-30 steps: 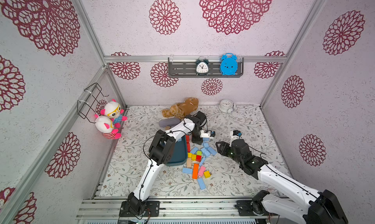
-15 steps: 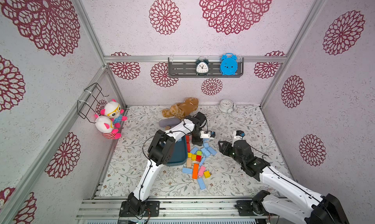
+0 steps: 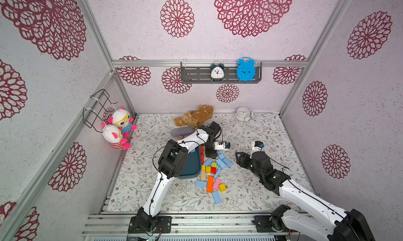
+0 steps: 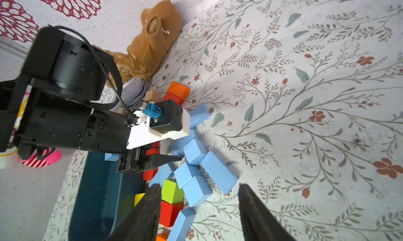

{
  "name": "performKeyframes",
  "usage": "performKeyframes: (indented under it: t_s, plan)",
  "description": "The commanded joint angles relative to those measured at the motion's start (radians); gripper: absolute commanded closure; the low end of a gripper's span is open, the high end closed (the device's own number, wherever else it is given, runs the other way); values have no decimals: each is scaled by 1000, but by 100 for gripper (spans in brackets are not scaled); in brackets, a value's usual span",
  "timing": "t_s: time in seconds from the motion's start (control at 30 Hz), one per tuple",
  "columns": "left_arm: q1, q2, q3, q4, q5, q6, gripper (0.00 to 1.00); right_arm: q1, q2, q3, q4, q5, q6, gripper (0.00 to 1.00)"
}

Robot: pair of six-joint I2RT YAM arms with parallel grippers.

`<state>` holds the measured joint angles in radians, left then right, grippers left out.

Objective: Pick out the blue building blocks
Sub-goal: Pick up the building block from the center of the board.

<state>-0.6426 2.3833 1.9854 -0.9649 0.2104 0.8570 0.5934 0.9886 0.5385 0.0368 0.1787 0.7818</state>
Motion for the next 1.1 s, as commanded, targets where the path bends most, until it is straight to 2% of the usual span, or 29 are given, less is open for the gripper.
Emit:
performKeyframes:
  t_s: [0.0, 0.27, 0.47, 0.53, 0.67, 1.07]
  plan:
    - [3, 24, 20, 25, -19, 3, 44, -7, -1, 34, -6, -1, -15, 40]
    - [3, 48, 39, 57, -31, 6, 50, -7, 8, 21, 11, 5, 3, 40]
    - [7, 69, 47, 93, -66, 2, 49, -9, 25, 31, 14, -1, -1, 40]
    - [13, 76, 61, 91, -63, -5, 55, -9, 31, 37, 12, -2, -5, 40]
    - [19, 76, 88, 59, -46, -15, 61, -9, 33, 42, 5, -7, -9, 40]
    - [75, -134, 95, -126, 98, -71, 68, -9, 11, 27, 18, -3, 1, 40]
